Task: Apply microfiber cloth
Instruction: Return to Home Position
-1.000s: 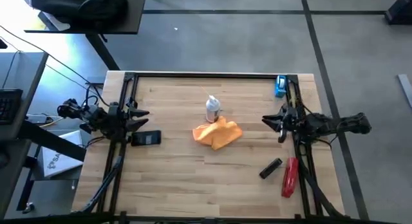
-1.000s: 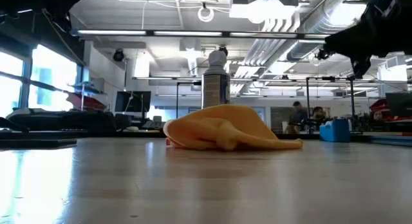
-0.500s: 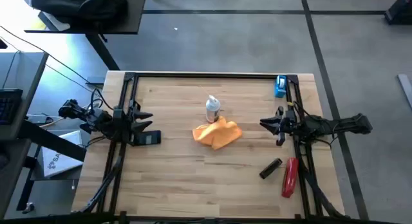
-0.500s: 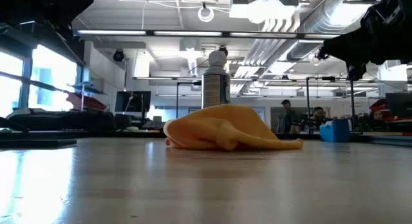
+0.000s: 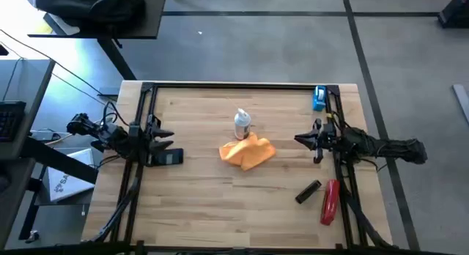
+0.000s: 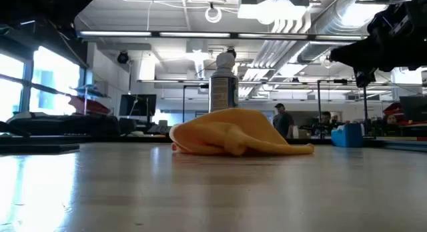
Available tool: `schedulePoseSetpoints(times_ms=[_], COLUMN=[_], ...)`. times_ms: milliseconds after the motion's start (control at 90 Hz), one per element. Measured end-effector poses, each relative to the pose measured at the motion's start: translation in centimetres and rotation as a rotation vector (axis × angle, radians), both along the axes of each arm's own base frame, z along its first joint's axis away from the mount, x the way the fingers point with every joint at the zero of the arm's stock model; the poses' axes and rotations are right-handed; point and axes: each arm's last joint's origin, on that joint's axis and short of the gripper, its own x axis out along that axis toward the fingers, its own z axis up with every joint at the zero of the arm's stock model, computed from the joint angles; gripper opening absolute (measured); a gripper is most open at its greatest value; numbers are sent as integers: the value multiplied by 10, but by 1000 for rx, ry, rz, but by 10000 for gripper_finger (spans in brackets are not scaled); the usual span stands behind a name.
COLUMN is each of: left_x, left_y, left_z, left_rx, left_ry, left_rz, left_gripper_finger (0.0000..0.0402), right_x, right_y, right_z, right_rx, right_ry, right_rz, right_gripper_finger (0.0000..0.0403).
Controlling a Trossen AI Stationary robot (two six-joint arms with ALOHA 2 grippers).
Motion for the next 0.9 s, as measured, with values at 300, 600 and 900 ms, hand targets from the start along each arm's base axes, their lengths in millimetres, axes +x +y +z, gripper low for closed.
schedulePoseSetpoints(times_ms=[300,600,900], left_x=[1,3,8], left_y=[-1,-3,-2], left_z=[-4,-12,-30], left_rx=[46,50,10], left_ry=[35,53,139], left_rz=[-23,-59,27], left_gripper_finger=[20,3,0], right_x=[0,0,0], right_y=[0,0,0], right_z=[0,0,0], right_rx=[-27,-19,-41], right_ry=[7,5,6], right_rz=[4,3,-9], right_gripper_finger=[0,0,0])
